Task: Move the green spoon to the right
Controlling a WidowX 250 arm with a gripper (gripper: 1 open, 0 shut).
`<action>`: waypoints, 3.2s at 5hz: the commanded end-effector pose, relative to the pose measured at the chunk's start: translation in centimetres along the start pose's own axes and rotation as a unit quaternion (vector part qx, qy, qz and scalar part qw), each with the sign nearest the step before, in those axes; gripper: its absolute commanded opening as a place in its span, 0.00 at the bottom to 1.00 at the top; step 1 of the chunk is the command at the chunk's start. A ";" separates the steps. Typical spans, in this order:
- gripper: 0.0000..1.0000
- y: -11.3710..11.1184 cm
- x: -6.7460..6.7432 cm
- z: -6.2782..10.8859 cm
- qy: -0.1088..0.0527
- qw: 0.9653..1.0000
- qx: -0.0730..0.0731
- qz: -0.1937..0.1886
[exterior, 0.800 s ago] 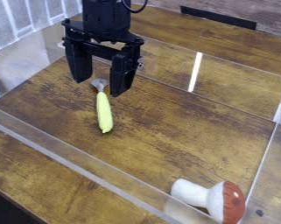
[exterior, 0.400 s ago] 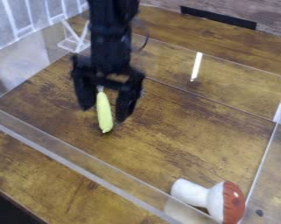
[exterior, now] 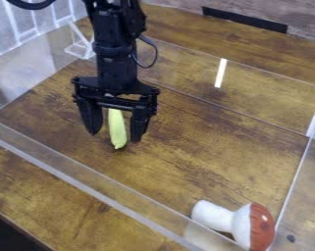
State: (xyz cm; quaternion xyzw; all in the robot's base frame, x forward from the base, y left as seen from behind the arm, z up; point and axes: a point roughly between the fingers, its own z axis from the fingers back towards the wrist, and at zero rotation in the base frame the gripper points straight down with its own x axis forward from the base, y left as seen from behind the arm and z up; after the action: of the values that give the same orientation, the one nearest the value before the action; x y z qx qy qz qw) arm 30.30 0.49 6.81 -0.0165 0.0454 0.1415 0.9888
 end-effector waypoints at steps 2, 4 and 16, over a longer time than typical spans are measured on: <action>1.00 1.0 1.6 1.5 -0.033 0.999 -0.011 -0.013; 1.00 1.4 3.2 1.0 -0.029 0.999 -0.013 -0.026; 0.00 1.9 3.8 -2.2 -0.008 0.993 -0.037 0.113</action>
State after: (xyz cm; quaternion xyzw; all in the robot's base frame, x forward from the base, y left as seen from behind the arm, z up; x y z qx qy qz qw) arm 33.14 2.23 3.73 -0.0485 0.0423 0.2402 0.9686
